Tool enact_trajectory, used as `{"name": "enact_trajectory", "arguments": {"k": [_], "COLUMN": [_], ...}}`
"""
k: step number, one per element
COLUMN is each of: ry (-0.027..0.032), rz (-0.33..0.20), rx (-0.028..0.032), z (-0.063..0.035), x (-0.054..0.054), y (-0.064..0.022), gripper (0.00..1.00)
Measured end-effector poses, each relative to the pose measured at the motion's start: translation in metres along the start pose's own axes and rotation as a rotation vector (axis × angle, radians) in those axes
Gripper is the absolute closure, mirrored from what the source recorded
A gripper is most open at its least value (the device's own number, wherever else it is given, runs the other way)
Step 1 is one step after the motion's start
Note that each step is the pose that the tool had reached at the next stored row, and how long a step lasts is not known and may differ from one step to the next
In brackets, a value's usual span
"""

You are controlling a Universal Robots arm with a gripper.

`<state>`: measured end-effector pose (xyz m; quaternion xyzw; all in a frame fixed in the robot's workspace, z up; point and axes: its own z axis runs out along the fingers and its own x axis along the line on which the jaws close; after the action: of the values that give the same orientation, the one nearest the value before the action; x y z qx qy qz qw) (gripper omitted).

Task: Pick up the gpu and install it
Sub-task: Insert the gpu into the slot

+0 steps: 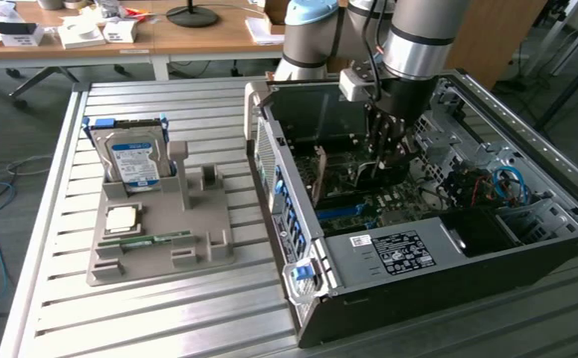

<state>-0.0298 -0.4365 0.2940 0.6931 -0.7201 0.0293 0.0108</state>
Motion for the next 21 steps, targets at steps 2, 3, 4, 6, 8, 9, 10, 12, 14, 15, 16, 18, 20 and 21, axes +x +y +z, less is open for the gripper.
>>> {"name": "enact_trajectory", "arguments": {"k": [2, 3, 4, 6, 8, 9, 10, 12, 14, 15, 16, 18, 20, 21], "ry": [0.0000, 0.0001, 0.0000, 0.0004, 0.0001, 0.0001, 0.0002, 0.0005, 0.0006, 0.0006, 0.0004, 0.0004, 0.0005, 0.0007], "rz": [0.000, 0.000, 0.000, 0.001, 0.001, 0.003, 0.005, 0.012, 0.017, 0.018, 0.018, 0.019, 0.022, 0.023], "rx": [0.0000, 0.0000, 0.0000, -0.0002, -0.0001, -0.0002, -0.0003, -0.0007, -0.0010, -0.0010, -0.0010, -0.0010, -0.0011, -0.0013], "z": [0.0011, 0.0015, 0.0020, 0.0023, 0.0027, 0.0029, 0.0031, 0.0034, 0.0034, 0.0035, 0.0036, 0.0040, 0.0047, 0.0049], "x": [0.0000, 0.0000, 0.0000, 0.0000, -0.0001, 0.0000, 0.0001, 0.0002, 0.0002, 0.0002, 0.0003, 0.0009, 0.0014, 0.0015], "y": [0.0010, 0.0015, 0.0019, 0.0023, 0.0026, 0.0028, 0.0029, 0.0031, 0.0031, 0.0032, 0.0032, 0.0032, 0.0032, 0.0032], "gripper": [0.74, 0.74, 0.74, 0.74, 0.74, 0.74, 0.74, 0.74, 0.74, 0.74, 0.74, 0.74, 0.74, 0.74]}}
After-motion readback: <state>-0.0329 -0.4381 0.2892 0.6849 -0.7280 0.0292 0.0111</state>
